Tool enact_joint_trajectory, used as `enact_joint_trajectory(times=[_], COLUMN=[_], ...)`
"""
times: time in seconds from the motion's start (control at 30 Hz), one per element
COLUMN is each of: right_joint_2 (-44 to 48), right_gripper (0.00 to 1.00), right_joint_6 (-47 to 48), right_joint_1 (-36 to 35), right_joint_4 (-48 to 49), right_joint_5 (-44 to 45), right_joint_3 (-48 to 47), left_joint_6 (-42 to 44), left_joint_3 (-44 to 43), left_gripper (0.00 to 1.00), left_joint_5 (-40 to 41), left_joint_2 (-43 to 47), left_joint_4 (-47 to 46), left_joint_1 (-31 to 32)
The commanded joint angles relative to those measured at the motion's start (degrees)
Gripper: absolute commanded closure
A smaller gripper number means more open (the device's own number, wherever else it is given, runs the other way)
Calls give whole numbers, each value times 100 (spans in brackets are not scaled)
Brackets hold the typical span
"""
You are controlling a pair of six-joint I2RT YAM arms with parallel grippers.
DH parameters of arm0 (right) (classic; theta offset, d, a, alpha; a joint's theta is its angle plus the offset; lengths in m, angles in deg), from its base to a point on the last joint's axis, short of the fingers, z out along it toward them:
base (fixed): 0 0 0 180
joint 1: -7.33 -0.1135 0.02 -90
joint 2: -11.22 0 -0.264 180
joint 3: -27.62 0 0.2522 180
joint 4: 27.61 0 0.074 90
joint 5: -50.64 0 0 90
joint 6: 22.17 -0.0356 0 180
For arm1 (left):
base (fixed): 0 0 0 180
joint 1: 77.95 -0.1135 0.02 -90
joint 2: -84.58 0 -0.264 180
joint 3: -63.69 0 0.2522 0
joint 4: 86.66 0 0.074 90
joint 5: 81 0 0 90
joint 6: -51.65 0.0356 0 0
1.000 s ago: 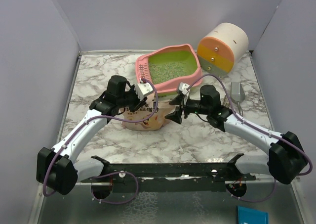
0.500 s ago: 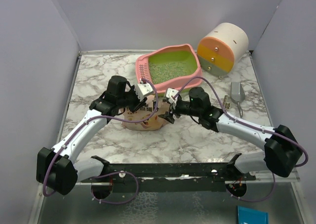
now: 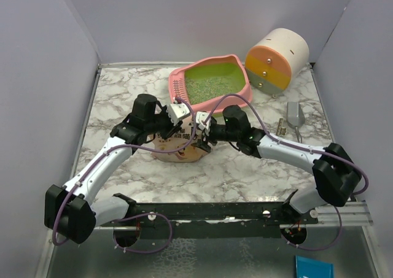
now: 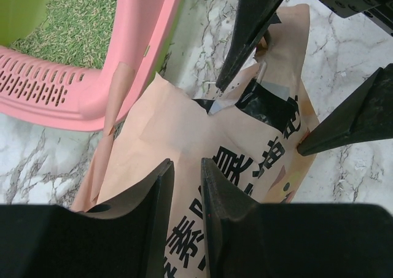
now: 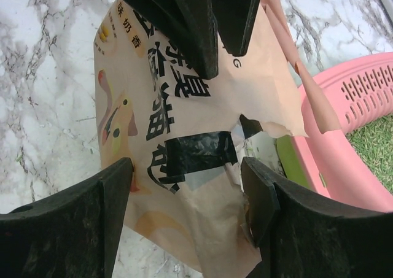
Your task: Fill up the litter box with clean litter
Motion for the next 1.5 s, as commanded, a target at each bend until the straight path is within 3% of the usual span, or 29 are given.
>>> enact_joint_trajectory(times=[0.0, 0.3, 0.57, 1.1, 1.47], right_joint_2=[324, 983, 1427, 931, 626], right_gripper=[28, 27, 28, 28, 28], right_joint_6=[41, 16, -146, -331, -340], right_joint_1=[-74, -206, -309, -326, -326], right_joint_4=[153, -179, -340, -592, -709], right_joint_5=[217, 463, 500, 518, 816], right_joint_3=[154, 108, 316, 291, 97], left_joint_6=[-16, -355, -1165, -1218, -946], left_joint_3=[-142, -248, 97, 80, 184], left_gripper=[72, 77, 78, 79, 79], left_joint_5=[-55, 173, -613, -741, -468], left_joint_2=[162, -82, 334, -379, -696], left_joint_4=[-64, -268, -1692, -1867, -1340], left_joint_1=[27, 30, 58, 396, 414])
